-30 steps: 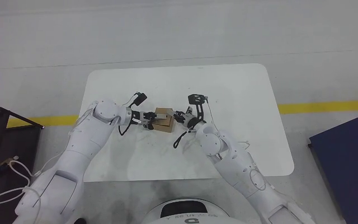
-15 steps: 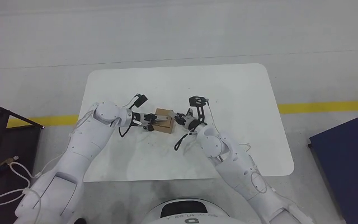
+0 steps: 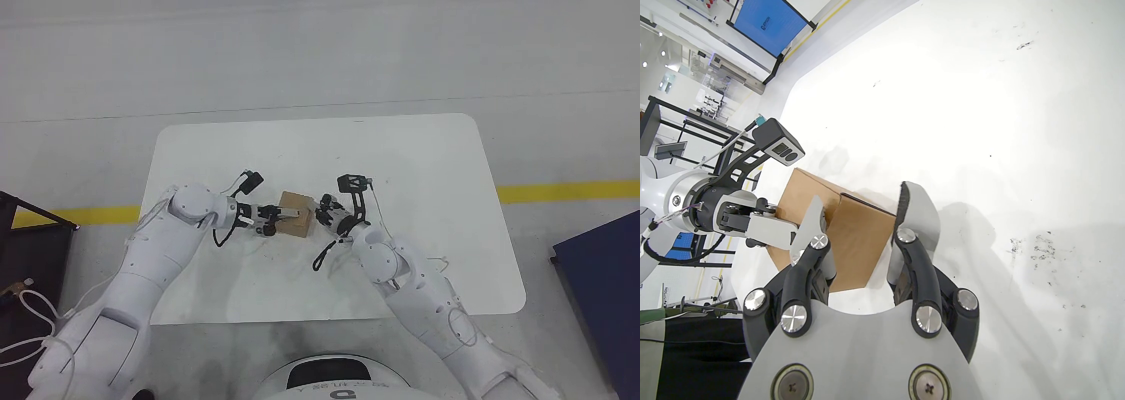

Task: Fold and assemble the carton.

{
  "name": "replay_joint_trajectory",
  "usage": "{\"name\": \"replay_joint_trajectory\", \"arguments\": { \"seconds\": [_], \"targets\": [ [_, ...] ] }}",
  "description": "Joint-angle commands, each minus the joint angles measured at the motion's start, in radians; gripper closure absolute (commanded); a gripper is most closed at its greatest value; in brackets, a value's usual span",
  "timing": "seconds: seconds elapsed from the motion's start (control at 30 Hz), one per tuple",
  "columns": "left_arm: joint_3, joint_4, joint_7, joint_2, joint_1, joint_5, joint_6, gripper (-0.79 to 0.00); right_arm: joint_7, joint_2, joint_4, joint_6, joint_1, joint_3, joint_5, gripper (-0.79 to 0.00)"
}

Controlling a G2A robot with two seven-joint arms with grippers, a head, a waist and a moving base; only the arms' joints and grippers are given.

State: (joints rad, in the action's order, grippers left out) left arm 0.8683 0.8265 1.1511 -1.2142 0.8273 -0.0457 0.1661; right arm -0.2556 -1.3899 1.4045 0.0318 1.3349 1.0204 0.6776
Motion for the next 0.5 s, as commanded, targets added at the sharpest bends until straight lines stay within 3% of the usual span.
{"name": "replay_joint_trajectory", "arguments": {
  "seconds": [0.0,0.13,0.2,0.37,0.47],
  "targets": [
    [0.000,0.002,-0.001,0.000,0.002,0.001,0.000,-0.785,-0.003,0.000,0.000,0.001,0.000,0.000,0.002,-0.077],
    [0.004,0.005,-0.004,0.001,0.005,-0.002,0.004,-0.785,0.003,0.001,0.014,0.000,0.005,0.001,0.009,-0.354],
    [0.005,0.007,-0.006,0.002,0.007,-0.002,0.005,-0.785,0.008,0.002,0.030,-0.003,0.012,0.003,0.011,-0.600],
    [0.013,0.013,-0.013,0.004,0.010,-0.009,0.013,-0.785,0.015,0.005,0.069,-0.017,0.031,0.015,0.013,-0.683],
    [0.022,0.019,-0.013,0.006,0.012,-0.019,0.019,-0.785,0.017,0.008,0.092,-0.032,0.042,0.026,0.003,-0.686]
  ]
}}
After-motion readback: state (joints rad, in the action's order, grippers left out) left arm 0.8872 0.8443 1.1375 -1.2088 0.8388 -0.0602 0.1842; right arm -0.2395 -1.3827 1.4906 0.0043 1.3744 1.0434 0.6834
